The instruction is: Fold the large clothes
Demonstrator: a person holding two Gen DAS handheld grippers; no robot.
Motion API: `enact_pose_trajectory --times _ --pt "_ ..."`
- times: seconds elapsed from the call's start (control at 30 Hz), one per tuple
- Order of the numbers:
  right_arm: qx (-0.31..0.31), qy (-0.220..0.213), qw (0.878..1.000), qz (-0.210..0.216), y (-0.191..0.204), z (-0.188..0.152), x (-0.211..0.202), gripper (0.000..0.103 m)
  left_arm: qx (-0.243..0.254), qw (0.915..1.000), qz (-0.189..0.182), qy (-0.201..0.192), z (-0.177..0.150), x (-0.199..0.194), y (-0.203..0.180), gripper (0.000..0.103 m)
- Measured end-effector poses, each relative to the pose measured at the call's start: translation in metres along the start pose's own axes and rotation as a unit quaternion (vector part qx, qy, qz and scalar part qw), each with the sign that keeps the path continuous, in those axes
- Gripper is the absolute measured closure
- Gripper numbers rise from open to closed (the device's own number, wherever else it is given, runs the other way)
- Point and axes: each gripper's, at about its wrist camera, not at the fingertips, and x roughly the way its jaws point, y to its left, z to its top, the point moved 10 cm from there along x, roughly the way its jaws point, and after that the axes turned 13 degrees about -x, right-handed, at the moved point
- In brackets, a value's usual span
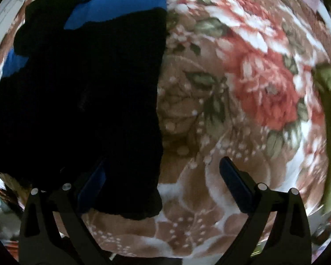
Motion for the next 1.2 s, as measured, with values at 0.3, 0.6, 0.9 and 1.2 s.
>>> enact_pose_trajectory --times 0.3,0.6,0.9,1.2 --pt "0.007 -0.015 0.997 0.078 0.029 0.001 0.006 0.023 -0.031 0.9951 -0.072 0.061 -0.024 0.039 -0.028 0.036" --pt "0.028 0.017 0.994 0.107 0.030 0.001 0.022 0.018 -0.023 0.9963 -0.059 0.059 -0.027 0.036 -0.025 0.039" --pt "-0.018 0.011 0.994 0.109 0.067 0.015 0.010 0.039 -0.002 0.9965 -0.062 0.056 -0.032 0.028 -0.035 0.055" --pt "-0.036 0.019 0.992 0.117 0.093 0.031 0.011 0.056 0.026 0.9985 -0.041 0.023 -0.024 0.014 -0.042 0.063"
